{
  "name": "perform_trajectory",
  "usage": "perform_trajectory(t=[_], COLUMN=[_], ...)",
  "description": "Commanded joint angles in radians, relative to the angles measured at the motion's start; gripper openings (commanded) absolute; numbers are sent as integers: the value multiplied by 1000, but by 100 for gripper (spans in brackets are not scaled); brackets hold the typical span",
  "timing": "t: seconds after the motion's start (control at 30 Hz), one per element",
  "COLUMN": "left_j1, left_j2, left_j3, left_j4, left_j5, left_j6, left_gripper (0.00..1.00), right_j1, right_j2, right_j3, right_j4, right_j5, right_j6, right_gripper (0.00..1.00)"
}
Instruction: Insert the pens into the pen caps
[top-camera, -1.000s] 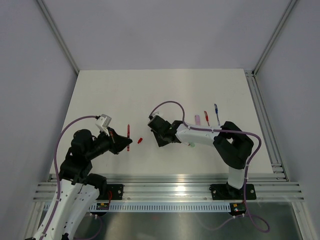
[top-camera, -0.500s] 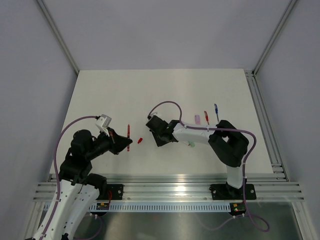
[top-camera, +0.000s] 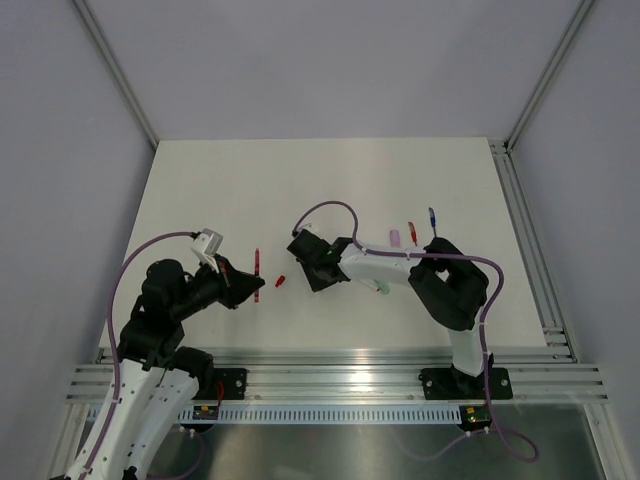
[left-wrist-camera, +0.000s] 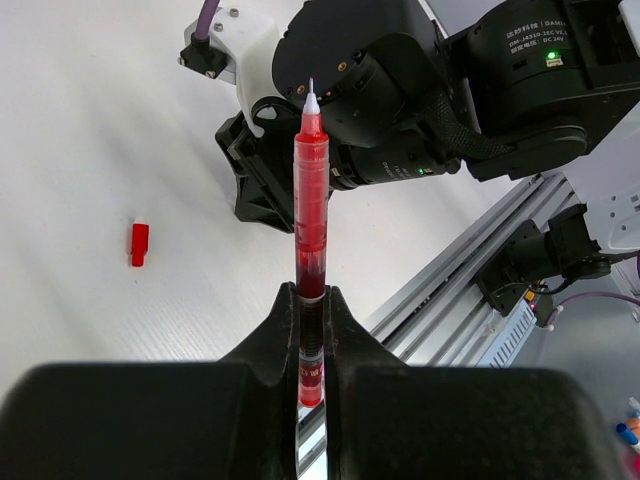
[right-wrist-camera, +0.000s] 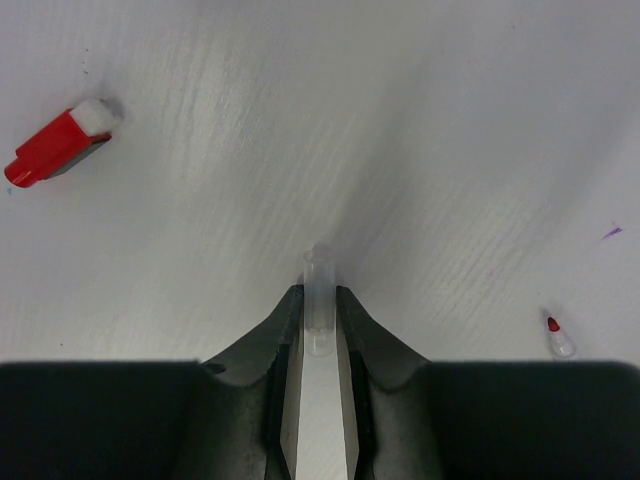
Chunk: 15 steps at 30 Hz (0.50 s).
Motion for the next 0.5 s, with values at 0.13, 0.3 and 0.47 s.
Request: perform_trajectory(t=[0.13,0.3,0.47], left_j1=[-2,-2,0], left_j2=[-5,-2,2], left_j3=[35,35,35], left_j4=[20,22,22], left_j5=[-13,-10,-11], left_j6=[19,21,19], left_gripper=[0,0,0], right_j1=[4,3,3], right_j2=[41,50,-2], right_j3=[46,49,-6], right_j4=[-34,-26,27], right_j5=[25,38,55], right_j6=[-5,-4,25], right_gripper=[24,23,1])
